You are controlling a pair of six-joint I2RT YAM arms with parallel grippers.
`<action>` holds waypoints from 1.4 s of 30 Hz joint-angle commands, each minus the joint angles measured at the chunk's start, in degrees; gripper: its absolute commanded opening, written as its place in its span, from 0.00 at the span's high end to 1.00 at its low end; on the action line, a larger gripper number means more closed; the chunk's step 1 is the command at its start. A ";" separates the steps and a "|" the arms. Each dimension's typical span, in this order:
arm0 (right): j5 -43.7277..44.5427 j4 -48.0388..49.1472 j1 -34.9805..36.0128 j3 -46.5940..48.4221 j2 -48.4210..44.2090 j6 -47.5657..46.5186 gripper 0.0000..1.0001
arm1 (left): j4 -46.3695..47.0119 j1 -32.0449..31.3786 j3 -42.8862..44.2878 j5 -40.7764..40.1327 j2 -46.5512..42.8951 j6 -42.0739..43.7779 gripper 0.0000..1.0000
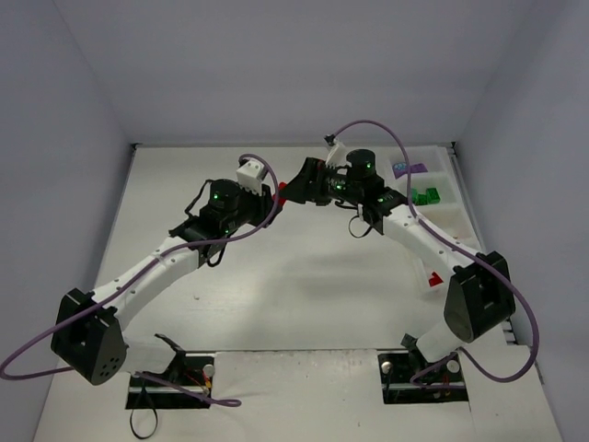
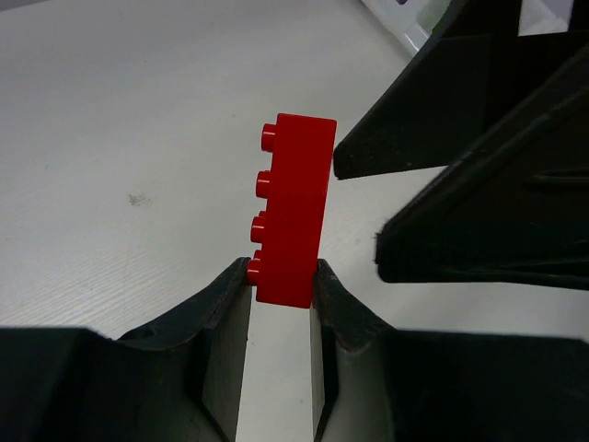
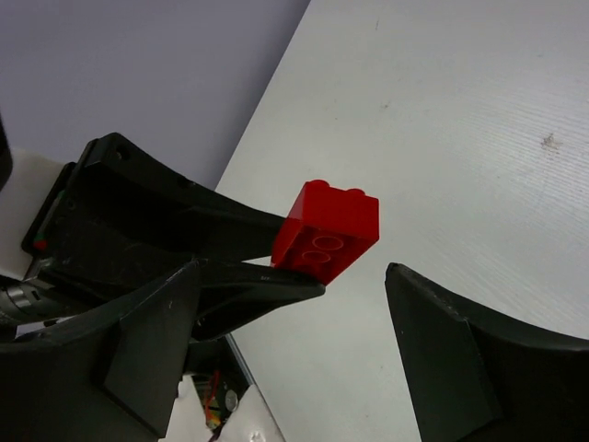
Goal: Sort the legos into containers by color
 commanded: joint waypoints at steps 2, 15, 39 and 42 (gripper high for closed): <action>-0.30 7.10 0.60 1.89 1.42 1.88 0.24 | 4.86 -0.64 3.04 0.14 -1.44 0.78 0.96; 0.84 10.27 1.39 1.71 3.27 2.49 0.80 | 5.83 -1.43 0.76 -0.03 -2.67 0.25 0.96; 60.77 -31.02 -12.92 -15.95 -25.28 -3.40 1.00 | -6.12 -1.26 -0.65 -5.13 -5.66 -3.97 0.22; 63.76 -33.05 -14.95 -17.27 -26.44 -2.17 1.00 | -6.65 -1.26 -0.56 -5.05 -6.09 -3.97 0.22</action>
